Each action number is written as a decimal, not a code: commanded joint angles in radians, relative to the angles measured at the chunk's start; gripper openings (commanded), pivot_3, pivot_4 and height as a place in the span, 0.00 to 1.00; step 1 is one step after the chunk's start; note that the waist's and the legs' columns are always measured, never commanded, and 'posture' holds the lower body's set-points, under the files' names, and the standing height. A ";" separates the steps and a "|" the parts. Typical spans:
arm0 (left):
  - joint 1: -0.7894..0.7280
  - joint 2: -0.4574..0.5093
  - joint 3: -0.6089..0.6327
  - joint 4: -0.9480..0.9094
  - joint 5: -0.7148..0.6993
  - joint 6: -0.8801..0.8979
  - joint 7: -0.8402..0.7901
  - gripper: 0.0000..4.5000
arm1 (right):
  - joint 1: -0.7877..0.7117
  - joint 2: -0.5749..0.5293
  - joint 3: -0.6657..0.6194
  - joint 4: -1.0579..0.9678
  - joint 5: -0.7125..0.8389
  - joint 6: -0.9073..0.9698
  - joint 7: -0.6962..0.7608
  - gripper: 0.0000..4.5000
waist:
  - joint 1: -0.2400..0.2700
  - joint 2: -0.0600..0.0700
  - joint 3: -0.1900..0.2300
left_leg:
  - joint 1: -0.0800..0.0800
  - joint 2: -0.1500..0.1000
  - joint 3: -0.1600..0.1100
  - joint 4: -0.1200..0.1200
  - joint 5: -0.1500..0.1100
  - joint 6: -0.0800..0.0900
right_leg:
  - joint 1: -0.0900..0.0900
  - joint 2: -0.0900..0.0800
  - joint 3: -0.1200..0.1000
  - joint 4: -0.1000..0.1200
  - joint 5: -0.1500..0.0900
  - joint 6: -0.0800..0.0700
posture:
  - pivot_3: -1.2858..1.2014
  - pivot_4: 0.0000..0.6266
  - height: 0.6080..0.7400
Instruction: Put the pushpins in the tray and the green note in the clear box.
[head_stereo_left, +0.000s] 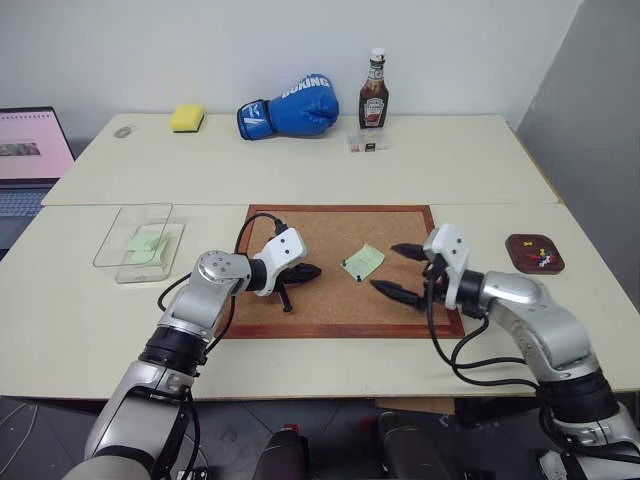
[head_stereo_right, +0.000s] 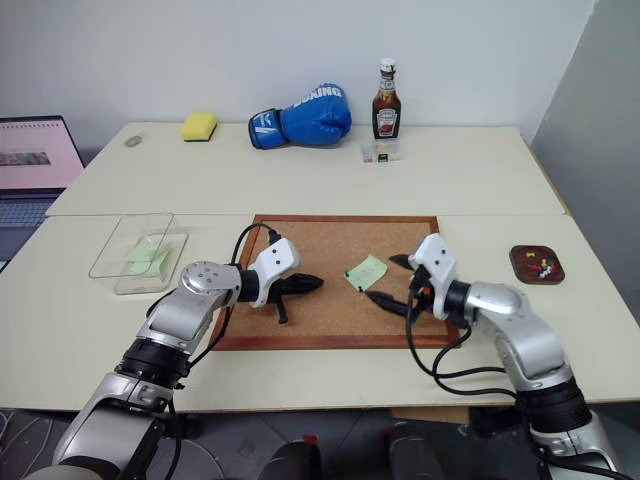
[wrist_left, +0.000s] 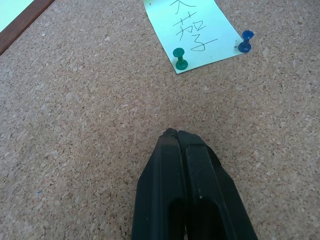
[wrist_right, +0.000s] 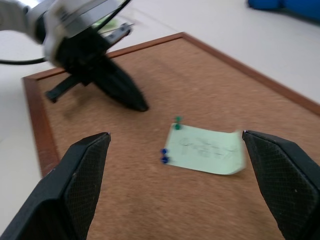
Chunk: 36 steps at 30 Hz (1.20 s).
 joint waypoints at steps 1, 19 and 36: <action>0.037 0.008 -0.036 0.022 0.026 0.031 -0.017 0.00 | -0.054 0.046 0.046 0.081 -0.048 -0.074 0.020 1.00 | 0.000 0.000 0.000 | 0.000 0.000 0.000 0.000 0.000 0.000 | 0.000 0.000 0.000 0.000 0.000 0.000 | 0.52 0.24 1.00; 0.077 0.024 -0.036 -0.027 0.028 0.050 -0.018 0.00 | -0.142 0.183 0.083 0.368 -0.160 -0.232 0.033 0.78 | -0.003 0.000 0.000 | 0.000 0.000 0.000 -0.002 0.000 0.000 | -0.001 0.000 0.000 0.000 0.000 0.000 | 0.52 0.24 1.00; 0.080 0.035 -0.032 -0.034 0.032 0.066 -0.015 0.00 | -0.170 0.197 0.093 0.451 -0.236 -0.289 0.066 0.02 | -0.004 0.000 0.000 | 0.000 0.000 0.000 -0.002 0.000 0.000 | -0.001 0.000 0.000 0.000 0.001 0.001 | 0.52 0.24 1.00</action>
